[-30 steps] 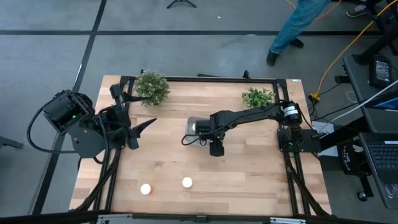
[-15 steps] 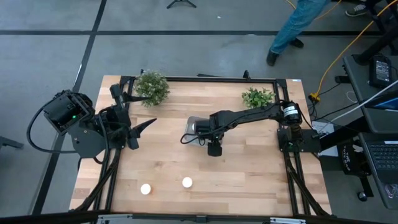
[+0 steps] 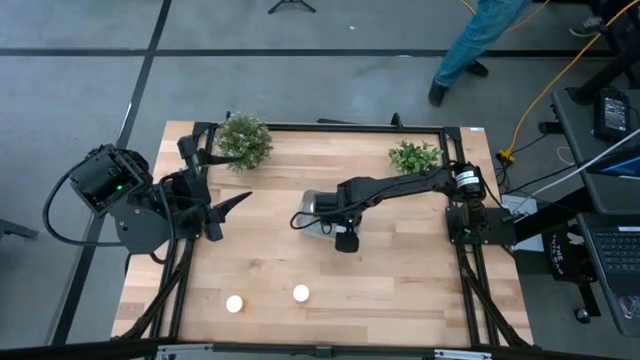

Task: Pick and place pill bottles into a basket
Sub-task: Put the orange pill bottle into the grey bin

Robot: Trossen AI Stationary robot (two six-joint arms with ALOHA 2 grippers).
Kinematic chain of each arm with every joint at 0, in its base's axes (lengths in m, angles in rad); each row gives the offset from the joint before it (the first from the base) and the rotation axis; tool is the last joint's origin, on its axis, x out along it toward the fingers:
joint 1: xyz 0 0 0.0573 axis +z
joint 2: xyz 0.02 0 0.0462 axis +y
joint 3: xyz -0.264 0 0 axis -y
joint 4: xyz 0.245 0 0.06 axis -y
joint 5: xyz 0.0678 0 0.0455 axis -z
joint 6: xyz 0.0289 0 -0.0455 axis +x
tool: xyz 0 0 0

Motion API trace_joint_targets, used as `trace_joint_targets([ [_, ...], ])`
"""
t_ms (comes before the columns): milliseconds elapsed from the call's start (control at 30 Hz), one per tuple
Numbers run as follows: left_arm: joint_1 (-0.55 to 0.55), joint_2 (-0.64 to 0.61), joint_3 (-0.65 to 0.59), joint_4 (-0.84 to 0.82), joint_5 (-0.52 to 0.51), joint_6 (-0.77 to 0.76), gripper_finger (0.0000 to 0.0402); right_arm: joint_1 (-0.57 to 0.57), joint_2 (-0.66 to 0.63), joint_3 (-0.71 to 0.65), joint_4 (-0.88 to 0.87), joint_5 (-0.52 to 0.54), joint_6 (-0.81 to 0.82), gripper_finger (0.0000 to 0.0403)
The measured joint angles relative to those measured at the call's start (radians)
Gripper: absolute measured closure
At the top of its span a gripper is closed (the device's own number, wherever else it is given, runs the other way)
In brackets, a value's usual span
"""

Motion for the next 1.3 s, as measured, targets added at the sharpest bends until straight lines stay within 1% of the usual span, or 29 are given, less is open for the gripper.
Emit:
trace_joint_targets([
  [133, 0.0, 0.0, 0.0, 0.0, 0.0, 0.0, 0.01, 0.017, 0.0, 0.067, -0.047, 0.012, 0.0, 0.0099],
  [300, 0.0, 0.0, 0.0, 0.0, 0.0, 0.0, 0.01, 0.043, 0.0, 0.188, -0.112, 0.063, -0.008, 0.0099],
  [367, 0.0, 0.0, 0.0, 0.0, 0.0, 0.0, 0.01, 0.056, 0.0, 0.251, -0.152, 0.103, -0.011, 0.0099],
  [433, 0.0, 0.0, 0.0, 0.0, 0.002, 0.0, 0.01, 0.072, 0.0, 0.324, -0.219, 0.172, -0.023, 0.0099],
  [500, 0.0, 0.003, 0.001, 0.0, 0.04, 0.007, 0.01, 0.092, -0.002, 0.402, -0.279, 0.271, -0.03, 0.0099],
  [600, 0.0, 0.019, 0.001, 0.0, 0.141, 0.044, 0.01, 0.124, -0.03, 0.488, -0.348, 0.426, -0.031, 0.0099],
  [700, 0.0, 0.044, -0.009, 0.003, 0.259, 0.032, 0.01, 0.153, -0.105, 0.511, -0.38, 0.562, 0.009, 0.0098],
  [767, 0.0, 0.052, -0.051, 0.003, 0.339, 0.018, 0.01, 0.17, -0.167, 0.503, -0.406, 0.632, 0.058, 0.0098],
  [833, 0.0, 0.055, -0.127, 0.003, 0.415, 0.01, 0.0099, 0.194, -0.235, 0.481, -0.439, 0.704, 0.125, 0.0098],
  [967, 0.021, 0.051, -0.313, 0.0, 0.551, -0.041, 0.0094, 0.251, -0.381, 0.38, -0.45, 0.773, 0.235, 0.0098],
  [1033, 0.035, 0.045, -0.406, -0.001, 0.6, -0.074, 0.0089, 0.284, -0.46, 0.304, -0.449, 0.789, 0.289, 0.0098],
  [1133, 0.06, 0.043, -0.514, 0.001, 0.661, -0.129, 0.0079, 0.337, -0.584, 0.162, -0.441, 0.797, 0.379, 0.0098],
  [1300, 0.095, 0.042, -0.617, 0.034, 0.713, -0.191, 0.0057, 0.424, -0.782, -0.09, -0.377, 0.802, 0.521, 0.0098],
])
